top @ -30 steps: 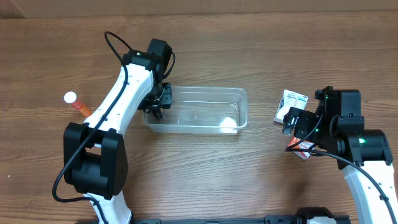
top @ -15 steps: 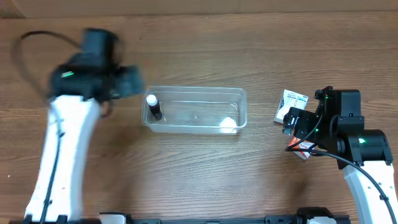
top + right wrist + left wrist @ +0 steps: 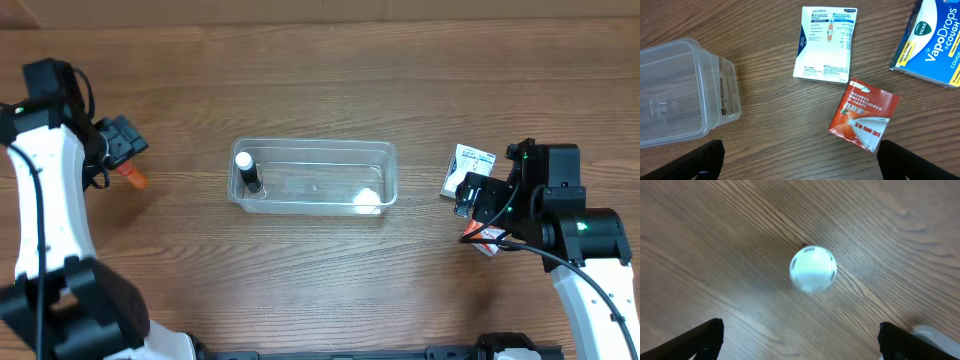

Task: Pack container
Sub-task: 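Move the left gripper to the orange bottle and grasp it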

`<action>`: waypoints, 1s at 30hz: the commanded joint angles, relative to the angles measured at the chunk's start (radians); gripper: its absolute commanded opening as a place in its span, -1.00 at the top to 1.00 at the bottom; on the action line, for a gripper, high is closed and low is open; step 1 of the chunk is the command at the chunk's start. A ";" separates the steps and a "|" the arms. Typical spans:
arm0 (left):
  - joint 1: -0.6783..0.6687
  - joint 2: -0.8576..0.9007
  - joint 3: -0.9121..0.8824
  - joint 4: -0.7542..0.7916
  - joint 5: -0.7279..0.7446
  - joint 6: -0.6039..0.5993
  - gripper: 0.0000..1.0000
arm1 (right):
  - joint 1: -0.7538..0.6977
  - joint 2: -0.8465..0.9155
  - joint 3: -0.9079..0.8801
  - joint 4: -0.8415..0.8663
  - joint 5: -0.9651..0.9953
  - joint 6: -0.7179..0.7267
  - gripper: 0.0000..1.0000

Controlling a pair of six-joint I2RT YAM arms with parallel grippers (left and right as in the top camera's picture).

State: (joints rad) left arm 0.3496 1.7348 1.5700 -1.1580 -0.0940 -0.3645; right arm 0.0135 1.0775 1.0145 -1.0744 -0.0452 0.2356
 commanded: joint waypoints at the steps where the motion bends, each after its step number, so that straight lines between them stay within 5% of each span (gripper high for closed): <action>1: 0.010 0.095 0.009 0.021 0.008 0.002 -1.00 | -0.004 -0.006 0.026 0.002 -0.001 0.005 -1.00; 8: 0.012 0.191 0.009 0.086 0.005 0.028 -1.00 | -0.004 -0.006 0.026 0.002 -0.001 0.005 -1.00; 11: 0.012 0.192 0.009 0.105 -0.016 0.028 -0.64 | -0.004 -0.006 0.026 0.002 -0.001 0.005 -1.00; 15: 0.012 0.192 0.009 0.108 -0.018 0.029 0.20 | -0.004 -0.006 0.026 0.002 -0.001 0.005 -1.00; 30: 0.009 0.167 0.010 0.047 0.069 0.035 0.92 | -0.004 -0.006 0.026 0.002 -0.001 0.005 -1.00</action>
State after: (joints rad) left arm 0.3496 1.9240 1.5723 -1.0874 -0.0898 -0.3374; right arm 0.0135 1.0775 1.0145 -1.0748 -0.0448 0.2352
